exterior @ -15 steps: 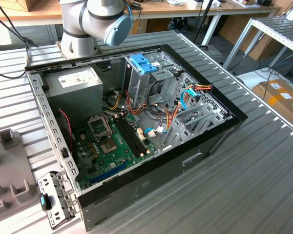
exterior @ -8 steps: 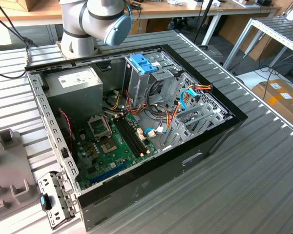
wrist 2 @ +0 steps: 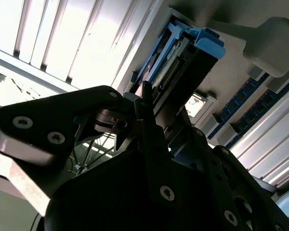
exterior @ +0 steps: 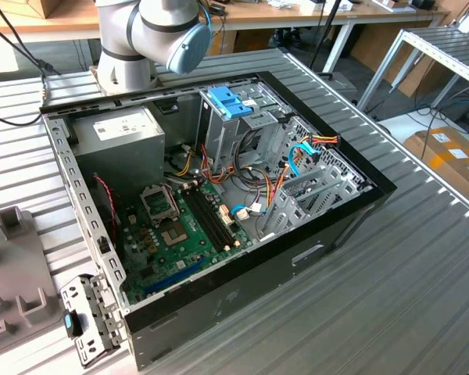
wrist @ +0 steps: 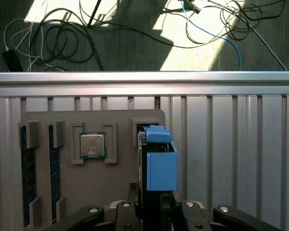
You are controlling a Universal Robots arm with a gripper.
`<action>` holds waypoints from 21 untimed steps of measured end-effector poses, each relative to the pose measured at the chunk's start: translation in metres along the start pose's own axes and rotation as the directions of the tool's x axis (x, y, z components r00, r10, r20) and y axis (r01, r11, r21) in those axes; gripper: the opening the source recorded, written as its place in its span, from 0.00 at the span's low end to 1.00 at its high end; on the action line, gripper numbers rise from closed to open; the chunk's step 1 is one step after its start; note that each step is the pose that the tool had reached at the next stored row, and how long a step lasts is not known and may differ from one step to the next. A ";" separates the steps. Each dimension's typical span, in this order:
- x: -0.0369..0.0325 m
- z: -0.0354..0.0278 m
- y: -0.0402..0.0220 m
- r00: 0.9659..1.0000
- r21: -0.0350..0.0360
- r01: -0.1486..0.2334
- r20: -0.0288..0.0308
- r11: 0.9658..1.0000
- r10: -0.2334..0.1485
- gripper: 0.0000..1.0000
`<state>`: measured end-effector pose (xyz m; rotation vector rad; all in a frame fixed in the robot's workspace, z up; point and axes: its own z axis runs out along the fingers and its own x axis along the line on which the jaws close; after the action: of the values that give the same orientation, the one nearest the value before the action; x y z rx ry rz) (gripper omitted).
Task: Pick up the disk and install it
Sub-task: 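Pick up the disk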
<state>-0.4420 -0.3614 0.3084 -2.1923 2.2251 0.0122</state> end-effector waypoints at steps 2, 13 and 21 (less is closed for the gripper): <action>0.0000 -0.0011 0.0001 1.000 0.000 0.000 0.000 1.000 0.000 0.35; -0.0002 -0.0121 -0.0001 1.000 0.001 0.000 0.000 1.000 0.000 0.35; -0.0002 -0.0122 -0.0001 1.000 0.001 0.000 0.000 1.000 0.000 0.35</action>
<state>-0.4420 -0.3614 0.3206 -2.1920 2.2248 0.0115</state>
